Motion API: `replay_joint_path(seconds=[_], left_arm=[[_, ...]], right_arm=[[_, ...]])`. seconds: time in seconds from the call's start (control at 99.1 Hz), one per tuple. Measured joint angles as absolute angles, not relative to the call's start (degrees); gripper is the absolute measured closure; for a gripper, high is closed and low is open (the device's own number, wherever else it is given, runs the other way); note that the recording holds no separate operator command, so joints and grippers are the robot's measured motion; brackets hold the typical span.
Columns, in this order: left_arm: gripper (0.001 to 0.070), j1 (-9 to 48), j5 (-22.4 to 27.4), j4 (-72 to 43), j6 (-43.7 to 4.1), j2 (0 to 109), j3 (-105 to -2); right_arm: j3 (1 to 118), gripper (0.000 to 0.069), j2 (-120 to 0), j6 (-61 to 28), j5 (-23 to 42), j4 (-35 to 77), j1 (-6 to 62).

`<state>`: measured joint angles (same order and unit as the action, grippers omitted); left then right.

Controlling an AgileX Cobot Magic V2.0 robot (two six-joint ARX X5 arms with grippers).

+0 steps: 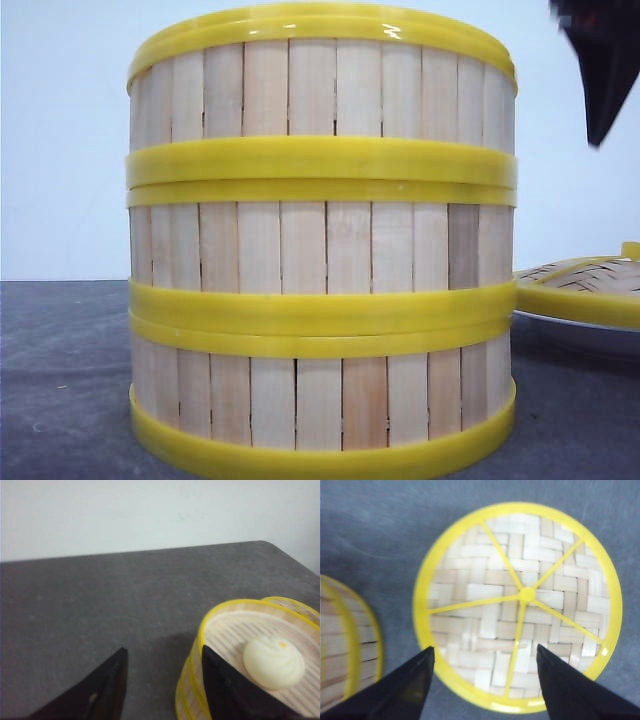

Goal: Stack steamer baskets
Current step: 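Move the right gripper over the bamboo lid and grasp its center hub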

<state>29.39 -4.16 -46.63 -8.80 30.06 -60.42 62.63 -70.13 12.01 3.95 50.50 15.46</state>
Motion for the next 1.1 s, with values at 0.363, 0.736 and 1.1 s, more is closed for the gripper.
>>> replay_joint_path(seconds=[0.363, 0.736, 1.1], left_arm=[[0.0434, 29.4, -4.1, -47.9, -9.8, 28.8, -60.1], [0.0434, 29.4, -4.1, -48.2, -9.9, 28.8, -60.1], [0.0434, 29.4, -4.1, -48.2, -9.9, 28.8, -60.1]], right_arm=[[62.6, 0.0293, -81.1, 11.7, -3.0, 47.0, 8.1], [62.6, 0.0357, -83.4, 11.8, -3.7, 43.3, 6.7], [62.6, 0.0358, -85.6, 11.7, -4.4, 42.0, 5.5]])
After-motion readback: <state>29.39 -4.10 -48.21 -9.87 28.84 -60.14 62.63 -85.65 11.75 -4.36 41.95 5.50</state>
